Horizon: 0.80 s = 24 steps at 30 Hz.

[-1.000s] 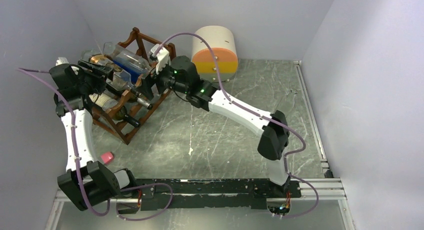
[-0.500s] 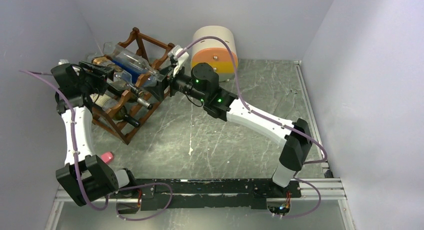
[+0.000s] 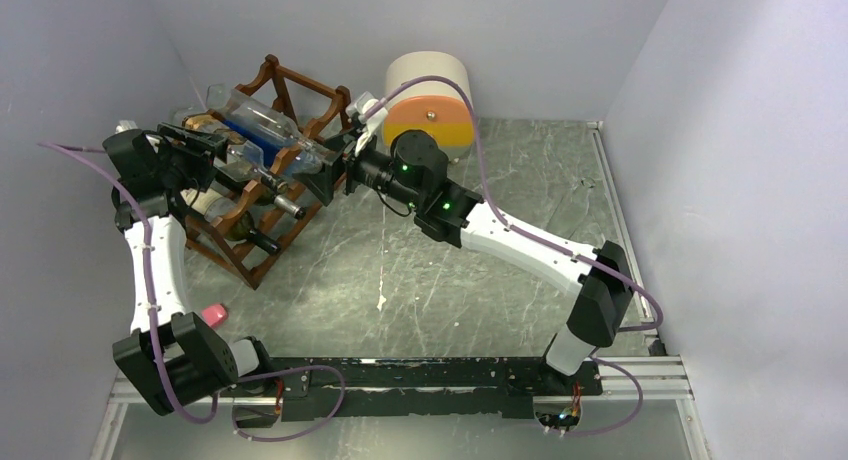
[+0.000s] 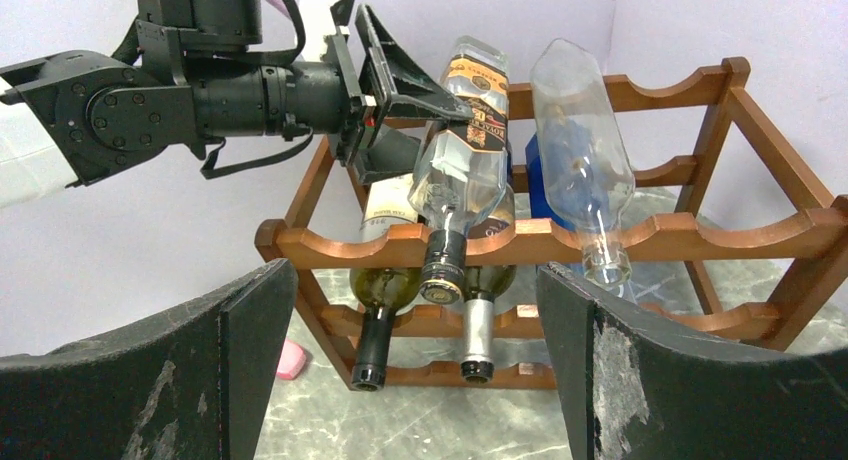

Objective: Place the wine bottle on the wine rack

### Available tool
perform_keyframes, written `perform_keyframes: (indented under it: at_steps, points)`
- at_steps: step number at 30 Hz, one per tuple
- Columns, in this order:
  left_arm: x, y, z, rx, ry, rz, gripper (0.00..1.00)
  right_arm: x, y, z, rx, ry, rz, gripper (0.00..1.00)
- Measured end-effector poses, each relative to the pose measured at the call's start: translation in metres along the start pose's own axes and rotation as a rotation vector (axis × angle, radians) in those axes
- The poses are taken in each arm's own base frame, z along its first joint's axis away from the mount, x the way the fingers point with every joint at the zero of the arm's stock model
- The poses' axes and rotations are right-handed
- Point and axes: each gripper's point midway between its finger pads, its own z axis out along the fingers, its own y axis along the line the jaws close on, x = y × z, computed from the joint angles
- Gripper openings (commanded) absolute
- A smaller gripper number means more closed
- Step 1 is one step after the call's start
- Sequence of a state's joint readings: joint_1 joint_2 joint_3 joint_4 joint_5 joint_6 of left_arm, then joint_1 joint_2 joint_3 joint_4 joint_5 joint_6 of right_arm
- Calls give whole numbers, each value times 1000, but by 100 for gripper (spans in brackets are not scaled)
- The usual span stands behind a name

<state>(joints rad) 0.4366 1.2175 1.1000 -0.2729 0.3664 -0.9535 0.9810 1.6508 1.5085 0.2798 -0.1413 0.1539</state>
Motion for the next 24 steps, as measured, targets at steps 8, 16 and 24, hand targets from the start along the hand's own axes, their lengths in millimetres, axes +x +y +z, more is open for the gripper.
perform_keyframes:
  at_steps: [8,16,24]
  points:
    - [-11,12,2,-42,-32,83,100,5,-1,-1,2,8,4,94]
    - [-32,12,-4,-113,-87,185,99,3,0,-5,5,3,4,94]
    - [-60,-3,-37,-180,-182,322,100,1,-5,-12,39,-2,4,94]
